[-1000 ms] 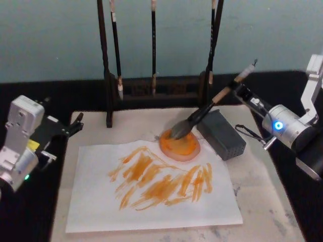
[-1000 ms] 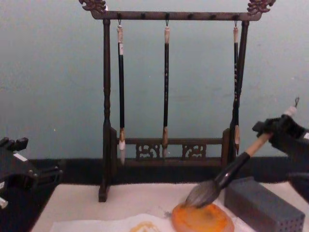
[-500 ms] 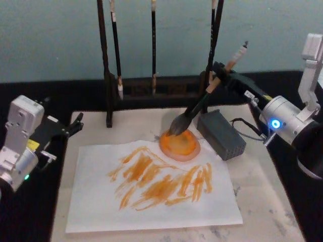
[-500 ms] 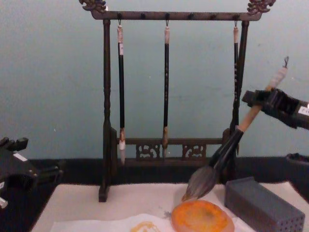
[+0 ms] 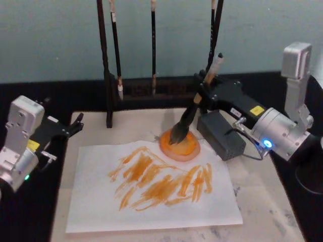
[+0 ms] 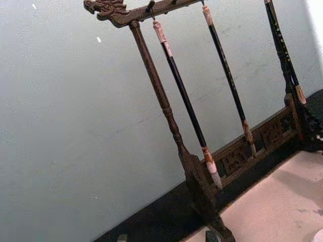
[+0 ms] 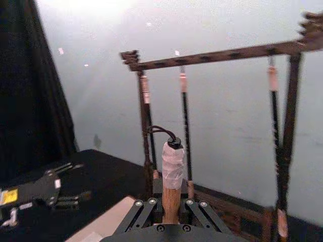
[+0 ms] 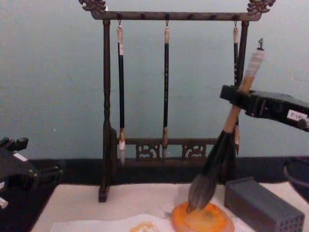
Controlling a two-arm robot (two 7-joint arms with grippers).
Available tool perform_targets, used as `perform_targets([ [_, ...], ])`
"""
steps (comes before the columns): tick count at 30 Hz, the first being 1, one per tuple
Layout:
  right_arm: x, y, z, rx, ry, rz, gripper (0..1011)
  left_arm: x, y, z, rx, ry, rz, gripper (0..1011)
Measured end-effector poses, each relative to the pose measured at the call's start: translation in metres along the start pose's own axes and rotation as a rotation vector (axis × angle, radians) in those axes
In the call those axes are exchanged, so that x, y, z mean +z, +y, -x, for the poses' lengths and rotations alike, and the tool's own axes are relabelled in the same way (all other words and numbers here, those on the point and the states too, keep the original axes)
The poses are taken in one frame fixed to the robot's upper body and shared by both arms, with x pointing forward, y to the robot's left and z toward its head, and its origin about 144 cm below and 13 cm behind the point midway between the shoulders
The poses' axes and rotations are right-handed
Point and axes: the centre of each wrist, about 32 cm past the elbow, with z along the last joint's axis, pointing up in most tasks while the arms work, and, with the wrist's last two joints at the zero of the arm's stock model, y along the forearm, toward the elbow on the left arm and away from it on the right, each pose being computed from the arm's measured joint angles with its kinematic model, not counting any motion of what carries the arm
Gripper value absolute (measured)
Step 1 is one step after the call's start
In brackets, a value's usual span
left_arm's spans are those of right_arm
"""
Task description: Pick up the brush from the inkstone, write on the paper, then place the brush back to its original position.
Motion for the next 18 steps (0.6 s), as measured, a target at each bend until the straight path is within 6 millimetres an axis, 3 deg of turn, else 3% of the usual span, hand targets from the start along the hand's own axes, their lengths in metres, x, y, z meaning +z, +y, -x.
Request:
perform_targets([
  [18,-0.017,0.021,0.018,0.117,-0.21,-0.057,156,0.0,0.0,0.0,0.0,0.0,0.0,1001],
])
